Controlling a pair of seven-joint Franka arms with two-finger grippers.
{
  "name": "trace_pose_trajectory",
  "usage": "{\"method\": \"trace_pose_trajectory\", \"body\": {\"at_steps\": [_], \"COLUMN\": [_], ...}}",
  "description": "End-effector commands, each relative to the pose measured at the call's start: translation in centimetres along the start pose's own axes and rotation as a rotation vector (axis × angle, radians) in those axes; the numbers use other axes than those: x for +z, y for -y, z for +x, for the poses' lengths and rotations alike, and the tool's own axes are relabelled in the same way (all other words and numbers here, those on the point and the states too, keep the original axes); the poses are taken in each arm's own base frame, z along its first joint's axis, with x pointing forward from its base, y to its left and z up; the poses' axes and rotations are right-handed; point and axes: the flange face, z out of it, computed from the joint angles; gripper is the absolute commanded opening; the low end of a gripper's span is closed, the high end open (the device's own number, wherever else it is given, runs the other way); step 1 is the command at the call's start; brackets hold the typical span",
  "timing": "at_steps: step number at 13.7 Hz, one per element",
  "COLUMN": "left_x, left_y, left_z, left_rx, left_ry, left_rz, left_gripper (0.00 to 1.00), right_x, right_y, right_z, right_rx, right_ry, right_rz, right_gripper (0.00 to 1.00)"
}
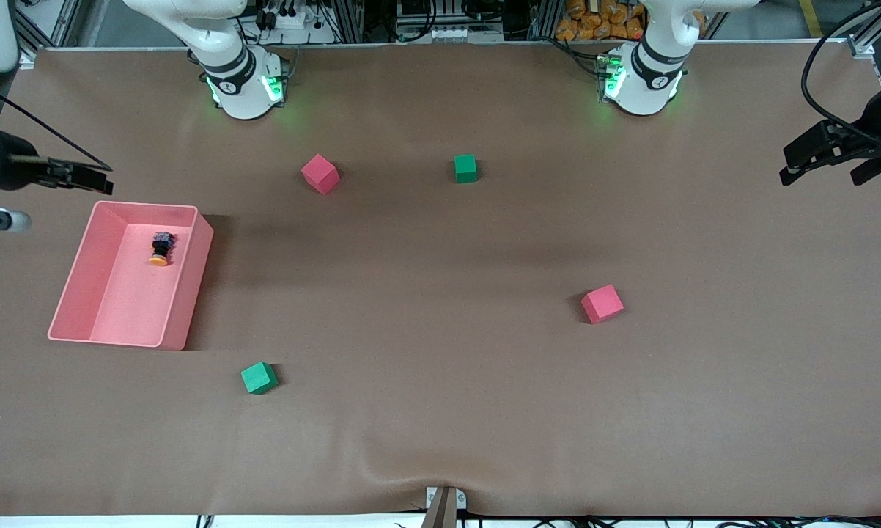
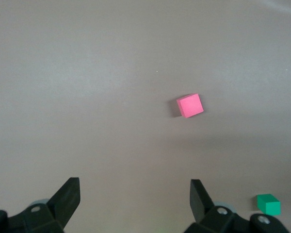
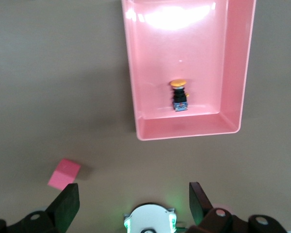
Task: Place and upright button with both arms
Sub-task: 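Reach the right gripper down into the pink tray toward the button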
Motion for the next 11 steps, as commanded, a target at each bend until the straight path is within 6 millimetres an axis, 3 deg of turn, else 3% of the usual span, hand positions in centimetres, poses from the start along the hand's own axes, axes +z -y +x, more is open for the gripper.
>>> {"method": "trace_pose_trajectory", "body": {"at_steps": [1, 8, 11], "left_x": [-0.2, 0.1, 0.2], "left_y": [0.2, 0.4, 0.4], "left_z": [-0.2, 0.0, 0.0], "left_rx": [0.010, 0.007, 0.007], "left_ry": [0.005, 0.011, 0.013], "left_rz": [0.017, 0.017, 0.018], "left_gripper": [1.00, 1.00, 1.00], "right_x": [4.3, 15.5, 19.7], "right_y": [-2.3, -4.1, -7.2], "right_z": [0.1, 0.8, 1.6], "right_rx": [0.014, 0.004, -0.028], "right_ry": [0.006, -0.019, -0.017], "right_rz": [-0.014, -0.005, 0.015], "right_gripper": [1.00, 1.00, 1.00]}}
